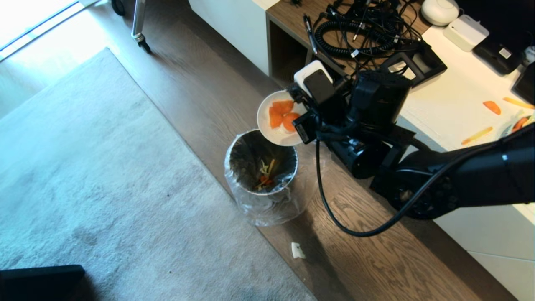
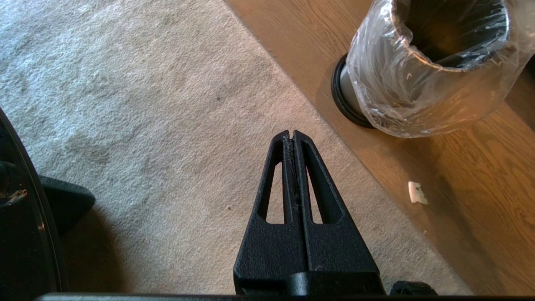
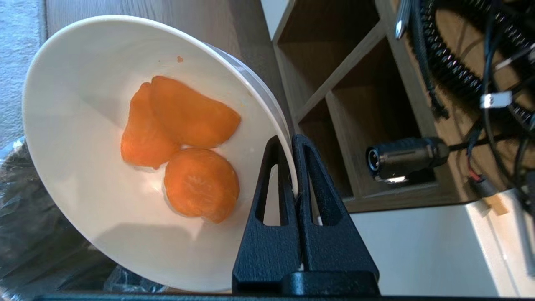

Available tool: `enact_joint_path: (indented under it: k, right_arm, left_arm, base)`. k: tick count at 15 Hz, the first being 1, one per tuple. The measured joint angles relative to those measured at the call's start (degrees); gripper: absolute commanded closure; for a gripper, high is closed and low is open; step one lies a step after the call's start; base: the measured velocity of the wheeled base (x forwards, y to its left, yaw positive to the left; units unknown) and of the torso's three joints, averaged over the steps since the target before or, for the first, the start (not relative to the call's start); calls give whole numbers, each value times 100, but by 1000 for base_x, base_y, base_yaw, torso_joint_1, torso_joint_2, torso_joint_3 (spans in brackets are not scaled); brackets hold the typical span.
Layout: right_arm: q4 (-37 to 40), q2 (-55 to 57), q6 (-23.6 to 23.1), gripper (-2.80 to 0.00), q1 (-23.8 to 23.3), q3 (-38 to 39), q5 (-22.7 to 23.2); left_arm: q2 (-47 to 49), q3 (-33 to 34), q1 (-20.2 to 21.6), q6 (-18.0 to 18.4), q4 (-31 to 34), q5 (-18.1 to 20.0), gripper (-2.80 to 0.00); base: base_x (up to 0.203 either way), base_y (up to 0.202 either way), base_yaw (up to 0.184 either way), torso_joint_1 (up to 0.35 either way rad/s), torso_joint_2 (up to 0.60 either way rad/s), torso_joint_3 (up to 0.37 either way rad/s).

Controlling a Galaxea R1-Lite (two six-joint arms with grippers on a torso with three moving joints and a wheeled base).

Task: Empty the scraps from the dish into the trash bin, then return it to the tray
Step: Pour the leftover food from the bowl into the trash can

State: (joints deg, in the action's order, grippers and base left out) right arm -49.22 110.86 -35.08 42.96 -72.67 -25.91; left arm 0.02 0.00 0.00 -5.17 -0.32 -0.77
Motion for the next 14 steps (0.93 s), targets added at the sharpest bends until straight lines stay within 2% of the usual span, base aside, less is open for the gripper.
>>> enact_joint_path:
  k: [7,11,14]
  right_arm:
    - [-1743,98,-1295,0,364,619,93]
    - [-2796,228,-1955,0,392,1043,344]
    - [-3279,287,-2344,0,393,1201,625]
  left_arm:
    - [0,0,0,0,0,0,0]
    - [0,0,0,2,-1,0,0]
    - [0,0,0,5,2,2,0]
  base:
    - [0,0,0,0,0,0]
    - [0,0,0,0,0,0]
    - [0,0,0,0,0,0]
